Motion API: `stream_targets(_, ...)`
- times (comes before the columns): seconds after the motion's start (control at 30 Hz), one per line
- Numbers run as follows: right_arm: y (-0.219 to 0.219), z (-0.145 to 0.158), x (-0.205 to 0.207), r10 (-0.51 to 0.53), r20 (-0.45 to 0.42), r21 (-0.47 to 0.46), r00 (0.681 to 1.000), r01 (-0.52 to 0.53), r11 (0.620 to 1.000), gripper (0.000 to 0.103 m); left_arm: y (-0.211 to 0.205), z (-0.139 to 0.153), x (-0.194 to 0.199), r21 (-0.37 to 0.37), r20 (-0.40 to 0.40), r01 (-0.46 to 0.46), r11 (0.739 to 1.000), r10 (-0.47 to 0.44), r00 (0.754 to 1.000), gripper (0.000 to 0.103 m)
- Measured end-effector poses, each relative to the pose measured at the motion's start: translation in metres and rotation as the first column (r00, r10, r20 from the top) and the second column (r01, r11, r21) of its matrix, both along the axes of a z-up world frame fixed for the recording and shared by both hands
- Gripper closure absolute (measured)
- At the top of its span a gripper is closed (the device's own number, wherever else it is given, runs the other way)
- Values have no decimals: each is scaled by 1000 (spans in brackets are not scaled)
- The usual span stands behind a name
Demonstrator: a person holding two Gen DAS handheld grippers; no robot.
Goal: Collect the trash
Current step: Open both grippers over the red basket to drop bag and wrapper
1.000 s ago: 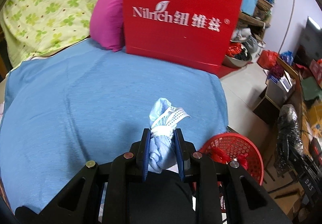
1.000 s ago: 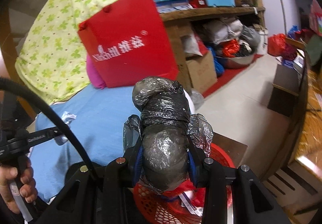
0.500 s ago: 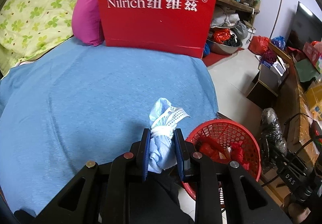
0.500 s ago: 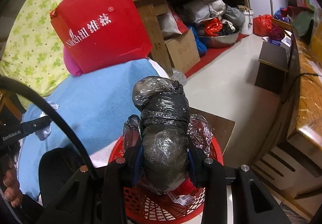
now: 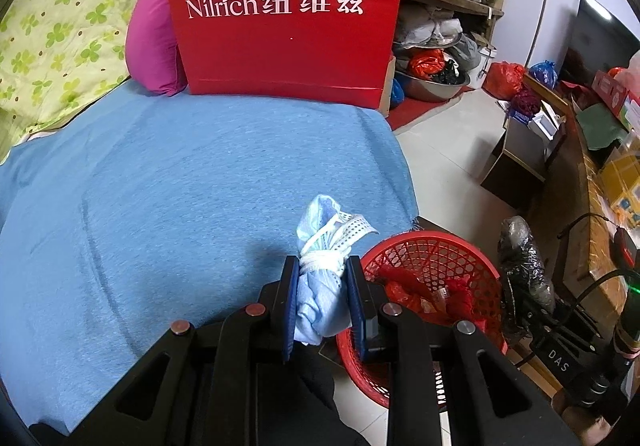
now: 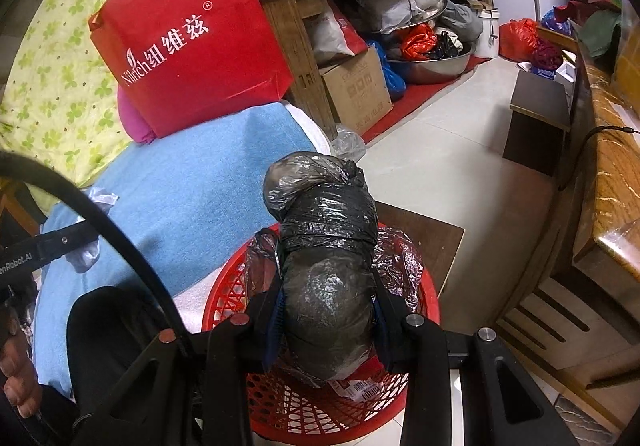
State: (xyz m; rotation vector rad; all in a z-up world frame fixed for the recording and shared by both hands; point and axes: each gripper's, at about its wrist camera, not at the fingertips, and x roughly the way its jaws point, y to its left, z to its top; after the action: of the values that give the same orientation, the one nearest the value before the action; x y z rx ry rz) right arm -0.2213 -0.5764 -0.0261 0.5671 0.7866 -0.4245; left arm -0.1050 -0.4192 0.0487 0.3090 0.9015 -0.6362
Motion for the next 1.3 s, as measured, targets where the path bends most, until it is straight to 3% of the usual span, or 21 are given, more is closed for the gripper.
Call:
stream_targets(0.33, 1, -3, 3, 0, -19, 8, 1000, 1, 1000, 63, -1, -1, -1, -2, -6, 11, 1000, -11, 1000, 79)
stream_targets(0.4, 0, -5, 5, -1, -30, 22, 1000, 1, 1000, 52, -2, -1, -2, -6, -9, 11, 1000, -11, 1000, 79)
stream_targets(0.47, -1, -6, 5, -6, -34, 31, 999, 8, 999, 29, -4, -3, -3, -8, -13, 17, 1000, -17, 1000, 79)
stream_targets(1.07, -17, 52, -37, -114, 118, -44, 986, 120, 992, 27, -50, -39, -25, 40, -101, 143, 989, -138, 985, 78)
stream_targets(1.3, -17, 58, -39, -120, 131, -60, 984, 129, 990, 27, -57, -44, -29, 54, -107, 168, 984, -161, 981, 76)
